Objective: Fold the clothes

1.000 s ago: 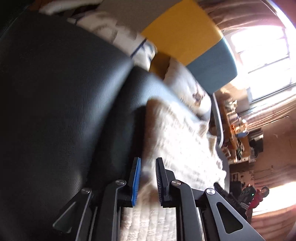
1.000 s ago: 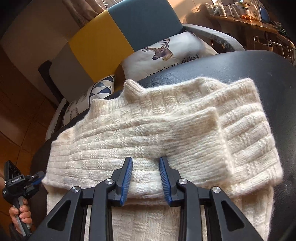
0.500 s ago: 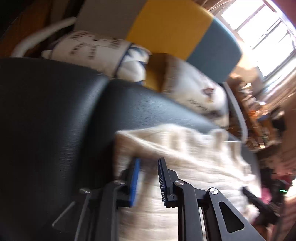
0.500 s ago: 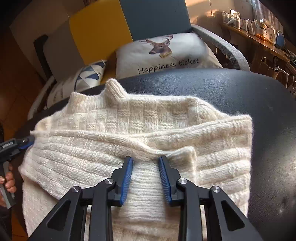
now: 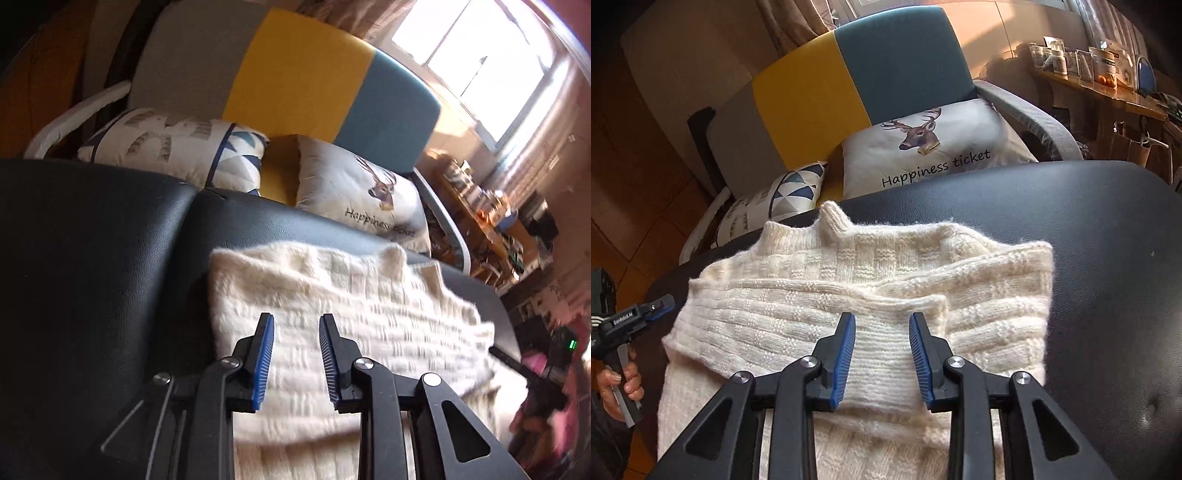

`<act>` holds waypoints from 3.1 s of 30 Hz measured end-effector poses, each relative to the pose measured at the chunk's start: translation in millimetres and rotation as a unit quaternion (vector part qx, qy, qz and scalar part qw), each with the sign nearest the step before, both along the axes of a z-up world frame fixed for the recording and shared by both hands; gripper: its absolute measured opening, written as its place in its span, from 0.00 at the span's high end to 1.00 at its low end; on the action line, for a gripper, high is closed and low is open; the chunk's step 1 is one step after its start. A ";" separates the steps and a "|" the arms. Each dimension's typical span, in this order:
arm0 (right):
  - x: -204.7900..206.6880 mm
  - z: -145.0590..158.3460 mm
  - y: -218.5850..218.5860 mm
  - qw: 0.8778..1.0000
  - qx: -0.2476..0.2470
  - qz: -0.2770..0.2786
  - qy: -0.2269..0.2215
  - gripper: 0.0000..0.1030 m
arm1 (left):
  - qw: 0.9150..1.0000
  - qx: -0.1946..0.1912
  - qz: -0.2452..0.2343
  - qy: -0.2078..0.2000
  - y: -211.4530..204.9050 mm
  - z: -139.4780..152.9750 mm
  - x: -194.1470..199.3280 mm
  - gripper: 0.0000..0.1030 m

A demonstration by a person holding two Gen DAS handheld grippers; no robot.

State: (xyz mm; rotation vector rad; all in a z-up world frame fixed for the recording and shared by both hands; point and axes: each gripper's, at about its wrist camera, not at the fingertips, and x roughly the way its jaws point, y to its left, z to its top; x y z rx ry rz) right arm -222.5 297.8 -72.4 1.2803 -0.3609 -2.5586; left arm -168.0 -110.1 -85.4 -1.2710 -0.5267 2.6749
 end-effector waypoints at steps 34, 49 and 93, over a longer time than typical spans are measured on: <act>281.5 -52.4 97.5 0.965 -0.230 -0.057 -0.109 0.65 | 0.993 0.092 0.050 -0.056 -52.5 -26.1 238.3 0.61; 273.7 -65.6 80.4 0.944 -0.299 -0.004 -0.137 0.65 | 0.995 0.071 -0.029 -0.066 -28.2 -34.5 283.8 0.48; 301.3 -49.7 10.3 0.984 -0.151 0.058 -0.077 0.88 | 0.990 0.098 -0.049 -0.086 7.2 -42.3 279.5 0.90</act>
